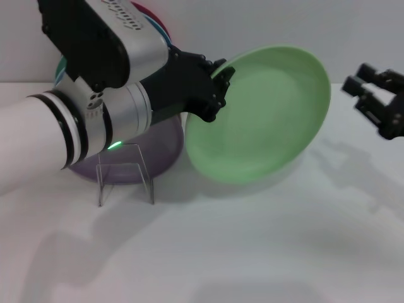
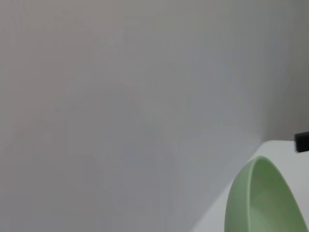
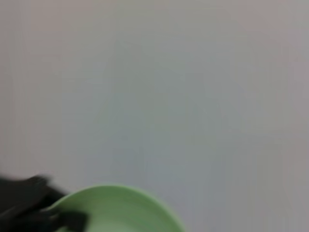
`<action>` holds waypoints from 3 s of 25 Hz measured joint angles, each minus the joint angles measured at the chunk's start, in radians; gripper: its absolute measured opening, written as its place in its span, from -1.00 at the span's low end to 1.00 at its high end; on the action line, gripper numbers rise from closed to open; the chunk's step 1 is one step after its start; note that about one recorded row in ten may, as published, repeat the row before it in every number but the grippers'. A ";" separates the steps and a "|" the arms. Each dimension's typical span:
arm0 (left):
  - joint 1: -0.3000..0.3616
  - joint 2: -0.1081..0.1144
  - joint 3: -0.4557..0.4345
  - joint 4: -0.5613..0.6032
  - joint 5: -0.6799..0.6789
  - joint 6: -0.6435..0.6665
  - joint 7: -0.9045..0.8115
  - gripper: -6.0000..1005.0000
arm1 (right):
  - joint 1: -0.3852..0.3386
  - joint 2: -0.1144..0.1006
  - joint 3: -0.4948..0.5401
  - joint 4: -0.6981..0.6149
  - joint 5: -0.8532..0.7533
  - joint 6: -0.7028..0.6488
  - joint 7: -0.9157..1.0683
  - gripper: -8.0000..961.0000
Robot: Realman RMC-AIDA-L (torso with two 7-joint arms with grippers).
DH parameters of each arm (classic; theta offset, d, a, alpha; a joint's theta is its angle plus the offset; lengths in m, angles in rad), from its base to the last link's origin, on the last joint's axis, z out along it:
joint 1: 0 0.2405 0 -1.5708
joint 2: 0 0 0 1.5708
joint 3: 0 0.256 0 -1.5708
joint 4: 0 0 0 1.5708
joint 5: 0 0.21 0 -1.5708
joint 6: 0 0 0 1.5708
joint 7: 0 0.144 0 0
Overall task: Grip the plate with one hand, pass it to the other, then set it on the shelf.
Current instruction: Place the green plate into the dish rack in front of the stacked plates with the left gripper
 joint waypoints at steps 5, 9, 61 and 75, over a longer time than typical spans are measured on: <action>0.100 0.004 0.106 -0.017 -0.056 0.262 0.264 -0.84 | -0.049 0.004 0.094 -0.166 0.202 0.042 -0.023 -0.07; 0.157 0.023 0.328 0.043 0.004 0.755 0.488 -0.84 | -0.062 0.004 0.197 -0.283 0.268 0.099 -0.077 0.32; -0.282 0.150 0.449 1.752 0.568 2.388 -0.675 -0.82 | -0.047 0.003 0.117 -0.299 0.238 0.234 -0.143 0.51; -0.276 0.108 0.432 1.756 0.564 2.314 -0.651 -0.81 | -0.045 0.002 0.117 -0.300 0.237 0.241 -0.148 0.51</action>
